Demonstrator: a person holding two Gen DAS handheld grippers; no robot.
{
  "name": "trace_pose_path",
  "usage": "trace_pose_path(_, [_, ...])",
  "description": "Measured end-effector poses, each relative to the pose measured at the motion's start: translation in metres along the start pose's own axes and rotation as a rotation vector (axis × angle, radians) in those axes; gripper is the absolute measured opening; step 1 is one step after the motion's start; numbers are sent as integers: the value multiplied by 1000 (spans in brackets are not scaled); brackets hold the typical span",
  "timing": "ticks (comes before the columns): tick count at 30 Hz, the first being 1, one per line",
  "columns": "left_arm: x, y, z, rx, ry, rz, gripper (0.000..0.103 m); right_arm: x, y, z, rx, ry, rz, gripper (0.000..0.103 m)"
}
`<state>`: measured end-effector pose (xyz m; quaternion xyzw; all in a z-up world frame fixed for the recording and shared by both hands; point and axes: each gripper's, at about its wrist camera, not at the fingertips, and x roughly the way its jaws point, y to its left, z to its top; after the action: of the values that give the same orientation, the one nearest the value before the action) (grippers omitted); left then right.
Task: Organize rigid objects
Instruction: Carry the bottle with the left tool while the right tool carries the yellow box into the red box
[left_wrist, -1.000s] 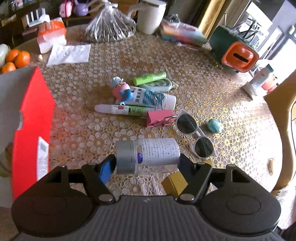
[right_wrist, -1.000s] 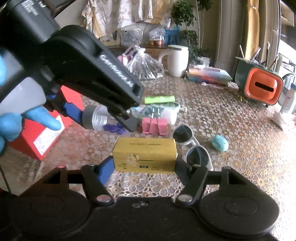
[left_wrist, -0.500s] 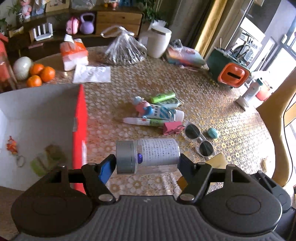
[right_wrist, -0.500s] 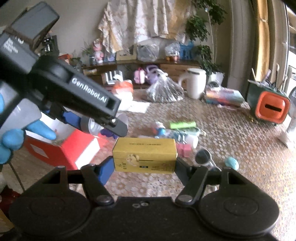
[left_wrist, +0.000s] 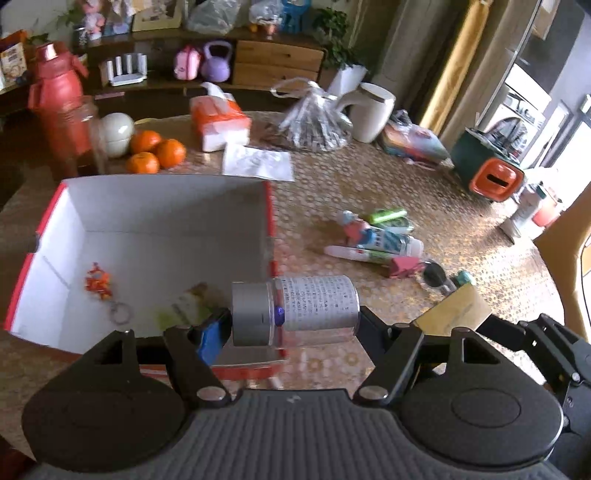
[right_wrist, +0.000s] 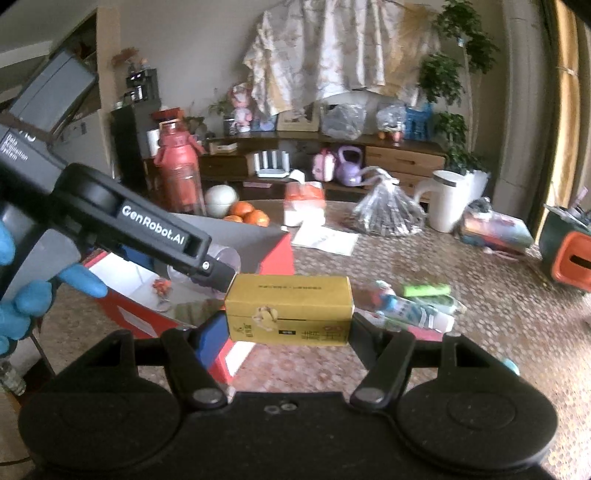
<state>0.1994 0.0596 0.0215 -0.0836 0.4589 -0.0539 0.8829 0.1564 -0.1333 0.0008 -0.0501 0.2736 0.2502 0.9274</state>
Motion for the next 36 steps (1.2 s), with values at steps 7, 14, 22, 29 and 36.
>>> trace_pose_path(7, [-10, 44, 1, -46, -17, 46, 73, 23, 27, 19, -49, 3, 26, 69])
trace_pose_path(14, [-8, 86, 6, -84, -20, 106, 73, 51, 49, 30, -89, 32, 47, 69])
trace_pose_path(22, [10, 128, 11, -133, -1, 173, 73, 97, 69, 39, -124, 96, 69, 69])
trace_pose_path(29, [41, 153, 15, -143, 48, 227, 73, 143, 88, 43, -183, 169, 79, 69])
trace_pose_path(36, [72, 167, 16, -143, 107, 270, 73, 189, 98, 48, -239, 223, 54, 69])
